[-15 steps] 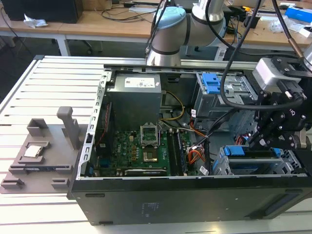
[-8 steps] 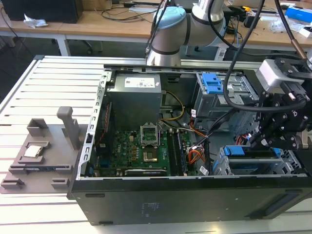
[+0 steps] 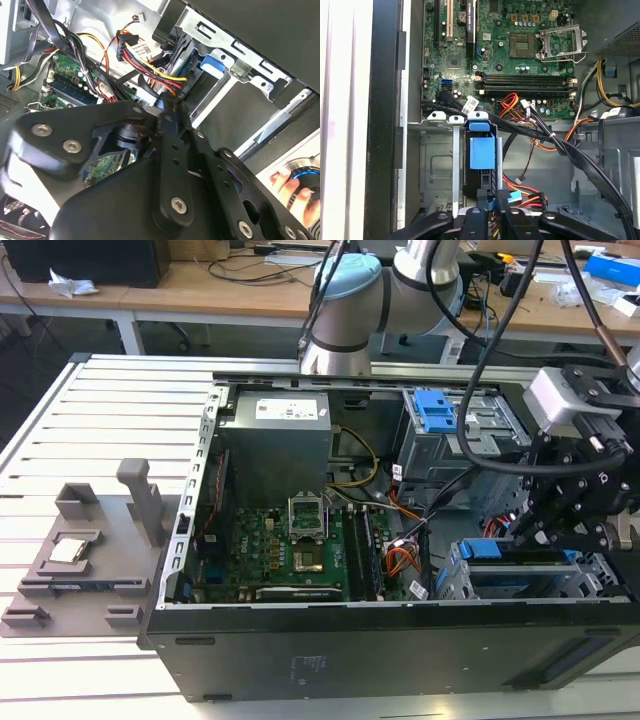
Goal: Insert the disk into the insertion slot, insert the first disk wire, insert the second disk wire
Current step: 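Insert the second disk wire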
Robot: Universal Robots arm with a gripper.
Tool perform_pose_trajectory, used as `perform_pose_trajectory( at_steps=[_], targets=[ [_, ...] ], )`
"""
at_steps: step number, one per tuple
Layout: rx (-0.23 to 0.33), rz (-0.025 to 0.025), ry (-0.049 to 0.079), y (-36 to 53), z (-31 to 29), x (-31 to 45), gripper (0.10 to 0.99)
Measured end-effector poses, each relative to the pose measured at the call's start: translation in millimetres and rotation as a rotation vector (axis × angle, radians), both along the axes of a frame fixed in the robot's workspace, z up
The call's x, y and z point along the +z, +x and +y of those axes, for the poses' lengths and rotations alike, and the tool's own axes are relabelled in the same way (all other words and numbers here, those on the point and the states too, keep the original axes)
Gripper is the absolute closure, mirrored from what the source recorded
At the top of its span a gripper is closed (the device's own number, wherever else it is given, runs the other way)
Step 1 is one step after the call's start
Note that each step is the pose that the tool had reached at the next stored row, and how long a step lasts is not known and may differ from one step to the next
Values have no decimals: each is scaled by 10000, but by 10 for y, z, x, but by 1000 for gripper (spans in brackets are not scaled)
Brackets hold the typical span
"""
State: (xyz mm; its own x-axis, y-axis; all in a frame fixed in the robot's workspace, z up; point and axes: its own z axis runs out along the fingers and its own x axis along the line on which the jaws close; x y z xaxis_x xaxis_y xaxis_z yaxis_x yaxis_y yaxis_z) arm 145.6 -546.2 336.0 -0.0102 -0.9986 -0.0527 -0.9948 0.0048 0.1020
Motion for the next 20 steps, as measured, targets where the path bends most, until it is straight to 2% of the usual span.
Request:
perform_pose_trajectory(
  at_steps=[1, 2, 5, 6, 10, 12, 20],
  targets=[
    [0, 0, -2, 0, 0, 3, 863],
    [0, -2, 6, 0, 1, 17, 863],
    [1, 0, -4, 0, 0, 173, 863],
    [0, 0, -2, 0, 0, 179, 863],
    [-1, 0, -3, -8, 6, 179, 878],
    [0, 0, -1, -38, 7, 170, 980],
    [0, 4, 22, -53, 7, 56, 980]
  ],
)
